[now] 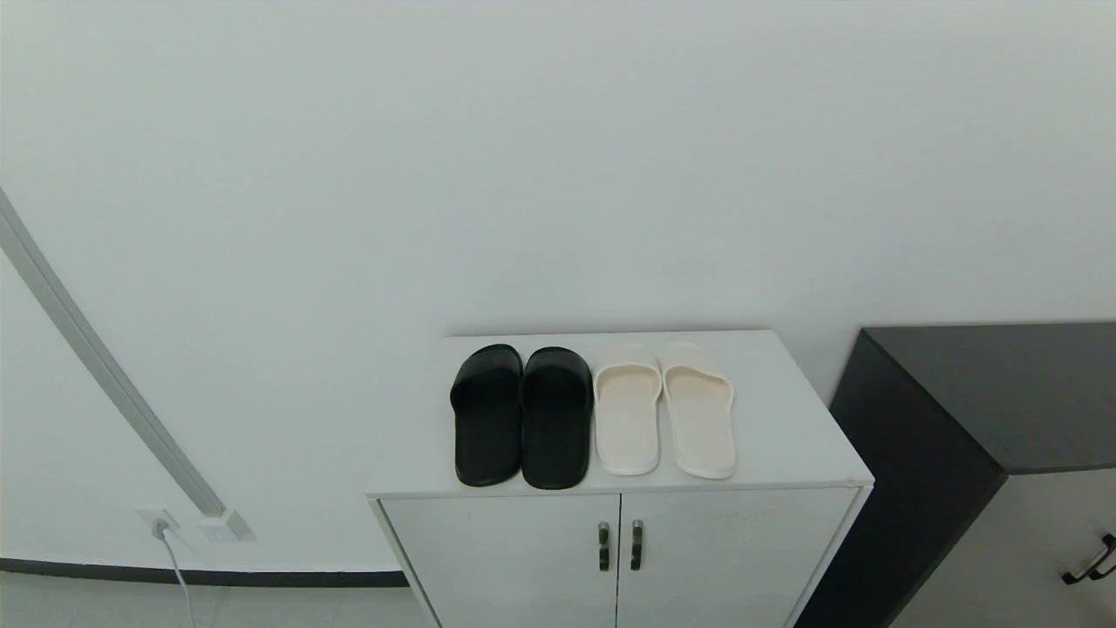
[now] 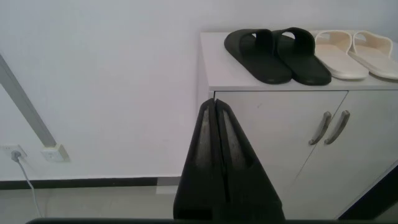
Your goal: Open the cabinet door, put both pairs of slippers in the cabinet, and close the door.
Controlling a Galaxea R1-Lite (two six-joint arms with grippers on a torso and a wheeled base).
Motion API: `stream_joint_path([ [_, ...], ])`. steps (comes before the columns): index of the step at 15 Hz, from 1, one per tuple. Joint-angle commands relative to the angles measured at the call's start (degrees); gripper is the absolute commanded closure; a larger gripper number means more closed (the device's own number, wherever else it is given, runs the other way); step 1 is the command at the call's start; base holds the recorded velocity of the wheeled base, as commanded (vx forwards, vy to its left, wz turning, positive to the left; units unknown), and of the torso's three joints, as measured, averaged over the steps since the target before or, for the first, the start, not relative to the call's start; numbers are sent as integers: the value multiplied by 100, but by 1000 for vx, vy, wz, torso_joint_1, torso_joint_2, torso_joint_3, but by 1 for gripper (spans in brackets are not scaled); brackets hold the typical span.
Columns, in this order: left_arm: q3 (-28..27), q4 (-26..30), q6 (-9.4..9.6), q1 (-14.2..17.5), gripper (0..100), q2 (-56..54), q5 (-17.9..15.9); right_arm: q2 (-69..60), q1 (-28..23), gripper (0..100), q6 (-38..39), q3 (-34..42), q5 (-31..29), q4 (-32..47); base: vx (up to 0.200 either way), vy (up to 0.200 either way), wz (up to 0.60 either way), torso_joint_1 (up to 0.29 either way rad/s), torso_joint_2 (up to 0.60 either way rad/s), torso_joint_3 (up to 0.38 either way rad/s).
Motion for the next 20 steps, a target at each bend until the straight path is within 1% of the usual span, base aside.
stream_joint_path([
  [1,1,0,-8,2,100,7,1,-2,1,0,-145,5,-2,10,0,0,0,0,0,0],
  [6,1,0,0,2,100,7,10,33,1,0,-163,-21,-19,1,0,0,0,0,0,0],
  [7,1,0,0,2,100,7,1,375,10,0,277,-707,-2,-43,0,0,0,0,0,0],
  [8,1,0,0,2,100,7,10,833,36,0,813,-1674,69,115,0,0,0,0,0,0],
  [9,1,0,0,2,100,7,10,1632,150,0,822,-2280,367,572,0,0,0,0,0,0],
  [10,1,0,0,2,100,7,1,2168,159,0,593,-2263,693,827,0,0,0,0,0,0],
  [11,1,0,0,2,100,7,1,2775,186,0,435,-2140,1079,748,0,0,0,0,0,0],
  [12,1,0,0,2,100,7,1,3206,203,0,497,-2131,1273,546,0,0,0,0,0,0],
  [13,1,0,0,2,100,7,1,3838,396,0,602,-2104,1449,54,0,0,0,0,0,0],
  [14,1,0,0,2,100,7,19,4181,660,0,611,-2113,1440,-192,0,0,0,0,0,0],
  [15,1,0,0,2,100,7,27,4805,1240,0,716,-2157,1282,-667,0,0,0,0,0,0],
  [18,10,0,0,2,100,7,27,6176,2708,0,1217,-2298,121,-2012,0,0,0,0,0,0],
  [19,10,0,0,2,100,7,27,6607,3104,0,1375,-2421,-257,-2346,0,0,0,0,0,0],
  [20,1,0,0,2,100,7,19,6967,3332,0,1402,-2614,-485,-2521,0,0,0,0,0,0],
])
